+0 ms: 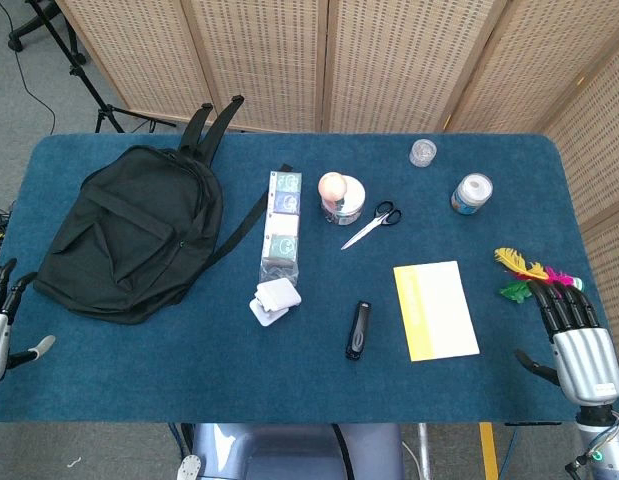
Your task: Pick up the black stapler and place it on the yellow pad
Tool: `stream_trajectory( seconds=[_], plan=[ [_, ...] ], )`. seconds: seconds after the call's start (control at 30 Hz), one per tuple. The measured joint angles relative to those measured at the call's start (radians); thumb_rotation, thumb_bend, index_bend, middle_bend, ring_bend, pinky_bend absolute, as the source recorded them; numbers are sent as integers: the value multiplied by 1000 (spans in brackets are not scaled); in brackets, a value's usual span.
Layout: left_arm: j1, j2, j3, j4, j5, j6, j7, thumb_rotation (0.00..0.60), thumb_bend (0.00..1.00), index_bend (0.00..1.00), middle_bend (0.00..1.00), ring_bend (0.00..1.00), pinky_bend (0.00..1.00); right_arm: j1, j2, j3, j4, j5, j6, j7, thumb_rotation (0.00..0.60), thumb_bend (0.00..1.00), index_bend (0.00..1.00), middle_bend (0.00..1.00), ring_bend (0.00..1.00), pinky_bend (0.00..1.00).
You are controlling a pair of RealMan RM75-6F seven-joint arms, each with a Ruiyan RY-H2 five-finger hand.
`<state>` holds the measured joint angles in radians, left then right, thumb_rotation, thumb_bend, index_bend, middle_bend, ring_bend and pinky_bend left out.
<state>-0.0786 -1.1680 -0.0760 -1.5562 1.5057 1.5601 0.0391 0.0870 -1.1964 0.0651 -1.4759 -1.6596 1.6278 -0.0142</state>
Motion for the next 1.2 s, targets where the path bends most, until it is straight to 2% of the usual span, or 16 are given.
stream_trajectory(
  seconds=[0.17, 0.3, 0.4, 0.6, 0.73, 0.83, 1.03, 1.2],
  plan=[
    [5, 14, 7, -16, 3, 8, -1, 600, 0, 0, 0, 0, 0, 13, 4, -25, -3, -20, -37, 22, 600, 0, 0, 0, 0, 25],
    [7, 16, 8, -25, 5, 8, 3, 600, 0, 0, 0, 0, 0, 47, 6, -47, 23, -79, -65, 88, 600, 0, 22, 0, 0, 25],
    [5, 12, 8, -28, 8, 7, 20, 600, 0, 0, 0, 0, 0, 104, 9, -69, 69, -165, -95, 165, 600, 0, 76, 6, 0, 25],
    [-2, -3, -3, -25, -8, 2, 57, 600, 0, 0, 0, 0, 0, 291, 5, -113, 193, -383, -170, 289, 600, 0, 143, 39, 0, 26],
    [-6, -9, -13, -23, -37, -11, 64, 600, 0, 0, 0, 0, 0, 430, -9, -131, 258, -482, -249, 281, 600, 1, 157, 54, 0, 26],
    [-8, -14, -19, -17, -52, -20, 74, 600, 0, 0, 0, 0, 0, 502, -20, -138, 286, -517, -311, 260, 600, 31, 157, 54, 3, 26],
    [-14, -21, -21, -7, -68, -39, 83, 600, 0, 0, 0, 0, 0, 616, -53, -144, 312, -528, -436, 231, 600, 117, 160, 59, 5, 48],
    [-20, -23, -25, -2, -78, -50, 83, 600, 0, 0, 0, 0, 0, 683, -80, -153, 304, -528, -504, 202, 600, 153, 170, 82, 20, 75]
  ],
)
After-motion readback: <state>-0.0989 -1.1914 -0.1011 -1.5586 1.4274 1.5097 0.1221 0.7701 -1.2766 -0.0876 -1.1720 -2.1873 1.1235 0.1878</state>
